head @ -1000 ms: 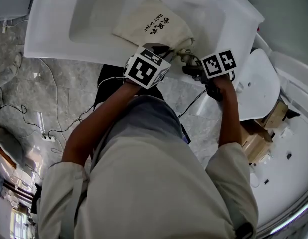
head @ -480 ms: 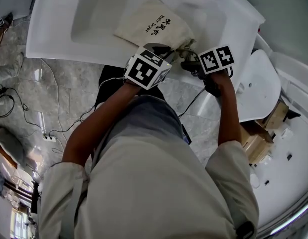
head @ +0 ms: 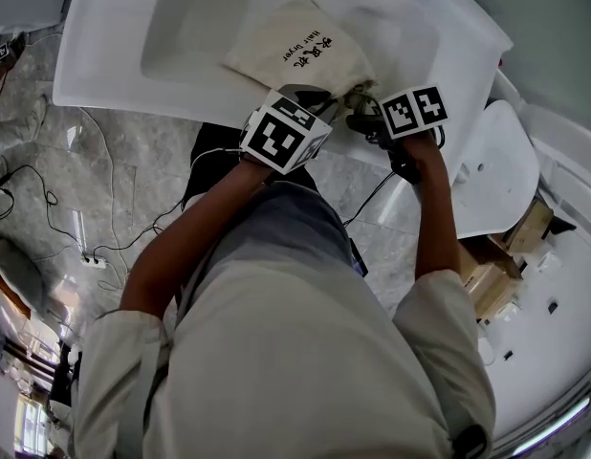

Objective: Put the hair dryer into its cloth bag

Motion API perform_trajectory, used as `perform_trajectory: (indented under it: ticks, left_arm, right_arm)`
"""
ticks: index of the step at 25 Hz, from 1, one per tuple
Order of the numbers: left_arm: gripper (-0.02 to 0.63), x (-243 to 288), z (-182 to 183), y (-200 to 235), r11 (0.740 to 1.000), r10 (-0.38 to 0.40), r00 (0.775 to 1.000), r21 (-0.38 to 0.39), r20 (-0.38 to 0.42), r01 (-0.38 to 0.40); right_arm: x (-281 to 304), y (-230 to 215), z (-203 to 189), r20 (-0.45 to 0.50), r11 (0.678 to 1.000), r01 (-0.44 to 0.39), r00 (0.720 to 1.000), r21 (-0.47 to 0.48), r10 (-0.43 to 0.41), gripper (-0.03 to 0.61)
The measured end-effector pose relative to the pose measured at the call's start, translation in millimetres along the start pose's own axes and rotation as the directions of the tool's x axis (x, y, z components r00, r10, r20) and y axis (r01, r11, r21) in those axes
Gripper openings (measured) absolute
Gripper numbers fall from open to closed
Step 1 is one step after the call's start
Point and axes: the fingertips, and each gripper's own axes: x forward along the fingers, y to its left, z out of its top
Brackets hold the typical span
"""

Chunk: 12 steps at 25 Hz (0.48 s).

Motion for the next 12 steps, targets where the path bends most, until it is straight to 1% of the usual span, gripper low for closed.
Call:
perform_trajectory:
  ticks: [12]
  left_arm:
    - [0.06,-0.4,1.1,-3.9,1.0,-0.004,1.0,-0.001,0.001,0.004]
  right_arm:
    - [3.1,-2.4,11.6,0.02,1.0,0.008,1.0,-0.004,-0.008,0.238]
